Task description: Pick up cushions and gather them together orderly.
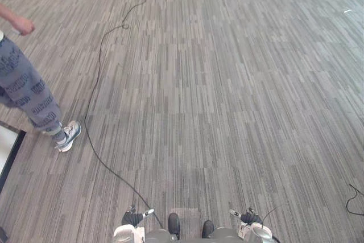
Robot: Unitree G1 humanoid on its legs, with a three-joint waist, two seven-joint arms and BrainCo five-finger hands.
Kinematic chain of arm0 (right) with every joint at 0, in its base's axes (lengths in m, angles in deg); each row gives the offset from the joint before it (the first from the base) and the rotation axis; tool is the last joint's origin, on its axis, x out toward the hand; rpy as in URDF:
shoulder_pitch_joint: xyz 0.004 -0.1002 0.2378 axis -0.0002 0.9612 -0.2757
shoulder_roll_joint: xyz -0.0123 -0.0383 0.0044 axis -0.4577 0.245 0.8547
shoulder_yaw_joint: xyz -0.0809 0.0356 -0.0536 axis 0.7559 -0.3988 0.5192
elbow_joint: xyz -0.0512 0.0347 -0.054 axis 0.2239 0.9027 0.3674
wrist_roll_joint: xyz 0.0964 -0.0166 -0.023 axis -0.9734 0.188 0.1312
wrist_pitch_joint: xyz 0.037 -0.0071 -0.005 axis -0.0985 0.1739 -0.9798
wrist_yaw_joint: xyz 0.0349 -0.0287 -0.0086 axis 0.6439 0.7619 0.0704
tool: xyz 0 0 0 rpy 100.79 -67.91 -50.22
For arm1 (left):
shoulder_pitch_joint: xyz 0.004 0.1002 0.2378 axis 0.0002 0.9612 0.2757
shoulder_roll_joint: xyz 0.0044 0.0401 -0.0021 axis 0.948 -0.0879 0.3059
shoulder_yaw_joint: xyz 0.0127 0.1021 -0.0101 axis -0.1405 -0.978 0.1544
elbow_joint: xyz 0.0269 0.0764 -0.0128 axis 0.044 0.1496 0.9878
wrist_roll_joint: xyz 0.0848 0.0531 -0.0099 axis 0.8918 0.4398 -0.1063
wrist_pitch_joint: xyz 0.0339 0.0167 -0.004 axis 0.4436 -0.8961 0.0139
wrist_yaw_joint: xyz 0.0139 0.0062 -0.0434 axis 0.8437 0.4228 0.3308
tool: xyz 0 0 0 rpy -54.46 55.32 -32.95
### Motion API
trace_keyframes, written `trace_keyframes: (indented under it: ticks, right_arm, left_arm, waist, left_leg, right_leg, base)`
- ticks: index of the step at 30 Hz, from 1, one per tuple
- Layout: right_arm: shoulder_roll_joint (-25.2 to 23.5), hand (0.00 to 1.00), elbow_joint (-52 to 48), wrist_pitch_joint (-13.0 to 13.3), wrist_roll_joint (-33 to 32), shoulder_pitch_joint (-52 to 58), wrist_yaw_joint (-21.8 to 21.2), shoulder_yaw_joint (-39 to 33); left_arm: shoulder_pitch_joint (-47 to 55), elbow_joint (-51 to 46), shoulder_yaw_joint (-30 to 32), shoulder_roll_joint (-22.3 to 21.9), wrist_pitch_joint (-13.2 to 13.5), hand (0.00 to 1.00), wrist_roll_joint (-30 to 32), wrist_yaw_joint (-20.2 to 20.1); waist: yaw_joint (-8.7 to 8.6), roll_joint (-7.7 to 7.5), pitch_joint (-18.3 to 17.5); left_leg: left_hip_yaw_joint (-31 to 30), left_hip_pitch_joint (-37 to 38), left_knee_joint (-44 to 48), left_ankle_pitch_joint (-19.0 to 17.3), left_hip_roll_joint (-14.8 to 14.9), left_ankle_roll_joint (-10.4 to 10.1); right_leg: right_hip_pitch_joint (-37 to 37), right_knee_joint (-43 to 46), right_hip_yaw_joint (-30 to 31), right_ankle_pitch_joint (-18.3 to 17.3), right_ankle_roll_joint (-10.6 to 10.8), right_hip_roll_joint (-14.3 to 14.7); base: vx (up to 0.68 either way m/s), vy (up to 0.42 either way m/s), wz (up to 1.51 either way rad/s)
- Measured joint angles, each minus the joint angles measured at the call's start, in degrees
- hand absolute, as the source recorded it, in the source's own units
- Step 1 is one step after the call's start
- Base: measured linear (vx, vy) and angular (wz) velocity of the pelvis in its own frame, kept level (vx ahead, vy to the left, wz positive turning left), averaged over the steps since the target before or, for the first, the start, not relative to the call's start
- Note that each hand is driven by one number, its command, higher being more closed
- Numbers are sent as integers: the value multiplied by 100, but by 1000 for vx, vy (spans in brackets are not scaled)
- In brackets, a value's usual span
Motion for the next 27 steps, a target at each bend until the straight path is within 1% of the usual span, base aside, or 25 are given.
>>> trace_keyframes:
  ticks: [1,2,5,6,7,8,9,10,11,12,13,14,15,16,17,18,19,20,21,22,23,24,25,26,27]
  right_arm:
    - [-64,0,-82,27,0,22,17,8]
    - [-60,0,-82,23,0,10,25,14]
    - [-61,0,-114,15,1,23,77,-6]
    - [-61,0,-123,13,5,13,89,-3]
    - [-58,0,-153,13,7,0,97,1]
    - [-63,0,-158,10,11,-13,107,15]
    - [-93,0,-159,6,16,-5,121,29]
    - [-123,0,-161,5,20,-46,110,37]
    - [-289,0,-236,6,49,-69,105,14]
    - [-427,0,-235,-1,144,-41,96,4]
    - [-424,0,-220,-16,171,-31,69,33]
    - [-423,0,-258,-17,234,22,65,-21]
    - [-420,0,-258,-13,235,34,67,-31]
    - [-425,0,-257,-17,235,61,59,-37]
    - [-404,0,-315,-4,235,84,45,-31]
    - [-391,0,-353,0,234,84,36,-31]
    - [-365,0,-456,0,235,86,13,-27]
    - [-333,0,-501,20,236,84,4,-27]
    - [-326,0,-521,32,237,80,1,-27]
    - [-303,0,-623,43,265,71,-2,-31]
    - [-277,0,-697,61,312,62,-13,-38]
    - [-260,0,-699,73,341,48,-19,-44]
    - [-161,0,-619,92,365,-34,-43,-51]
    - [-59,0,-473,82,432,-81,-46,-45]
    - [-60,0,-451,79,408,-76,-70,-61]
  left_arm:
    - [-3,-132,132,-42,8,0,-80,3]
    - [-12,-192,156,-41,10,0,-103,4]
    - [-25,-263,156,-41,48,0,-200,-1]
    - [-30,-301,155,-45,74,0,-200,2]
    - [-31,-343,160,-87,100,0,-198,2]
    - [-32,-399,224,-140,109,0,-195,7]
    - [-47,-414,261,-154,125,0,-193,12]
    - [-61,-417,285,-156,131,0,-197,17]
    - [-67,-428,355,-142,129,0,-203,21]
    - [-69,-431,429,-131,118,0,-182,21]
    - [-70,-428,421,-131,110,0,-168,29]
    - [-68,-422,363,-136,88,0,-97,34]
    - [-66,-392,325,-116,87,0,-65,32]
    - [-84,-337,167,-17,73,0,-7,30]
    - [-115,-262,-21,50,-2,0,50,27]
    - [-130,-233,-28,52,-12,0,76,27]
    - [-154,-217,-24,24,-35,0,82,33]
    - [-112,-206,-17,-14,-45,0,79,36]
    - [-107,-197,-16,-22,-46,0,77,37]
    - [-113,-177,-17,-51,-44,0,73,34]
    - [-159,-150,-18,-85,-43,0,73,25]
    - [-187,-129,-14,-102,-41,0,73,23]
    - [-299,9,-19,-141,-31,0,72,20]
    - [-365,120,-50,-170,-26,0,74,12]
    - [-366,138,-85,-167,-23,0,76,11]
  waist:
    - [21,-23,40]
    - [44,8,47]
    - [127,-14,126]
    - [170,-19,127]
    - [207,-6,128]
    - [277,-19,127]
    - [296,-78,57]
    - [301,-81,69]
    - [335,-100,68]
    - [396,-212,17]
    - [399,-246,-10]
    - [467,-283,-29]
    - [478,-290,-31]
    - [453,-346,-56]
    - [392,-372,-58]
    - [385,-367,-55]
    - [366,-298,-11]
    - [311,-269,8]
    - [294,-254,15]
    - [246,-231,18]
    - [189,-223,22]
    - [176,-221,23]
    - [139,-182,51]
    - [69,-121,90]
    - [32,-125,88]
  left_leg:
    - [242,-502,1035,-59,294,-48]
    - [356,-672,1312,-255,492,8]
    - [405,-1007,922,-316,807,-93]
    - [389,-1111,512,-177,815,-147]
    - [376,-1210,-97,123,811,-224]
    - [493,-1253,-388,812,783,-236]
    - [682,-1253,-315,628,651,-65]
    - [701,-1298,-241,554,654,-32]
    - [754,-1332,39,340,716,159]
    - [865,-1223,194,164,716,274]
    - [888,-1189,213,118,703,315]
    - [996,-898,206,-152,687,318]
    - [999,-788,168,-235,663,292]
    - [1010,-511,45,-379,550,290]
    - [995,-179,-83,-558,452,298]
    - [982,-69,-108,-604,435,302]
    - [976,378,-260,-757,417,289]
    - [979,842,-494,-879,418,275]
    - [983,997,-597,-900,418,241]
    - [990,1438,-902,-946,419,157]
    - [988,1739,-1152,-988,422,59]
    - [987,1822,-1223,-987,422,20]
    - [975,2131,-1513,-973,427,-26]
    - [861,2421,-1764,-954,427,-55]
    - [783,2489,-1832,-948,404,-66]
  right_leg:
    - [85,-24,7,-56,-65,30]
    - [183,-57,11,-98,-73,58]
    - [483,-165,41,-255,-19,-79]
    - [518,-201,81,-314,63,-187]
    - [563,-294,123,-406,143,-310]
    - [644,-436,177,-463,228,-467]
    - [669,-573,239,-391,176,-596]
    - [653,-597,253,-297,150,-610]
    - [668,-589,345,24,201,-632]
    - [700,-456,463,215,332,-734]
    - [677,-367,476,270,402,-764]
    - [521,322,508,397,613,-840]
    - [428,618,517,433,680,-879]
    - [30,1716,607,614,893,-1022]
    - [-606,3200,759,1119,980,-1157]
    - [-784,3634,781,1151,996,-1159]
    - [-1267,4684,719,986,824,-1115]
    - [-1613,5171,475,682,502,-1047]
    - [-1727,5234,352,563,428,-1023]
    - [-2152,5131,-33,274,304,-936]
    - [-2558,4590,-435,125,206,-879]
    - [-2688,4343,-563,106,170,-847]
    - [-2969,3128,-935,194,72,-686]
    - [-3041,1793,-1062,579,12,-419]
    - [-3017,1380,-1041,747,12,-335]
  base:
    - [178,13,-7]
    - [193,28,-8]
    - [244,98,-4]
    - [282,209,-17]
    - [321,285,-23]
    - [443,375,-21]
    - [415,322,-18]
    - [565,369,-19]
    - [581,375,-26]
    - [489,326,-25]
    - [468,288,-31]
    - [274,149,-24]
    - [509,290,-20]
    - [384,200,3]
    - [461,215,10]
    - [379,93,8]
    - [469,44,-2]
    - [393,28,-5]
    - [503,11,-3]
    - [361,-4,6]
    - [458,-14,8]
    - [410,-43,17]
    - [674,-89,34]
    - [718,-108,42]
    - [788,-146,64]
